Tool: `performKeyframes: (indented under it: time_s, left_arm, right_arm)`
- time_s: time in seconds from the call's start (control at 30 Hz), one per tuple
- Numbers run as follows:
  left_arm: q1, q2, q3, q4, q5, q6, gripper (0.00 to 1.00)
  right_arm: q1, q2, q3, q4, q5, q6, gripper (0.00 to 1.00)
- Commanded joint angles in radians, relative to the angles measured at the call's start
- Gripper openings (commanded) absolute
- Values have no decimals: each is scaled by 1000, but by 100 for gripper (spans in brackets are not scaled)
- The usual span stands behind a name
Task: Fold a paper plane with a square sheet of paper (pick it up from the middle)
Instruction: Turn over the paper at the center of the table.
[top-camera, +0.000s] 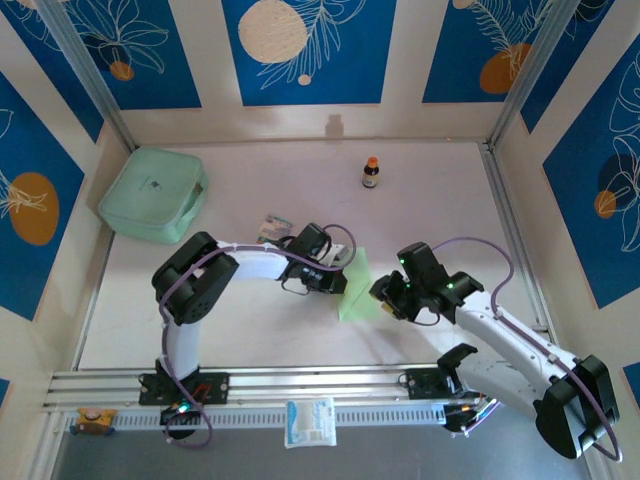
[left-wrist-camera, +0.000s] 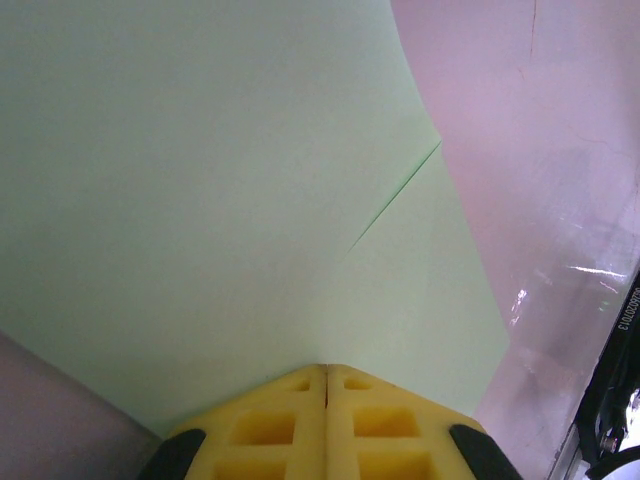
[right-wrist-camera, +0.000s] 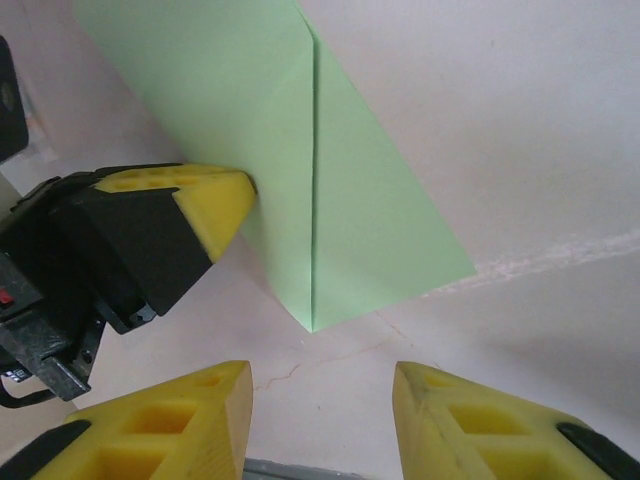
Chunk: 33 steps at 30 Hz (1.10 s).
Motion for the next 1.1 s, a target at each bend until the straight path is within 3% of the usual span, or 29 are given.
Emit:
performKeyframes:
  time_s: [0.0, 0.63, 1.07]
  left_arm:
    - [7, -2, -16, -37, 23, -5, 3]
    - [8, 1, 21, -95, 35, 21, 2]
    - [8, -6, -12, -65, 30, 5, 1]
  right_arm:
    - [8, -22, -7, -74, 13, 39, 42]
    - [-2, -47, 6, -110, 34, 17, 42]
    - [31, 21, -64, 97, -67, -37, 43]
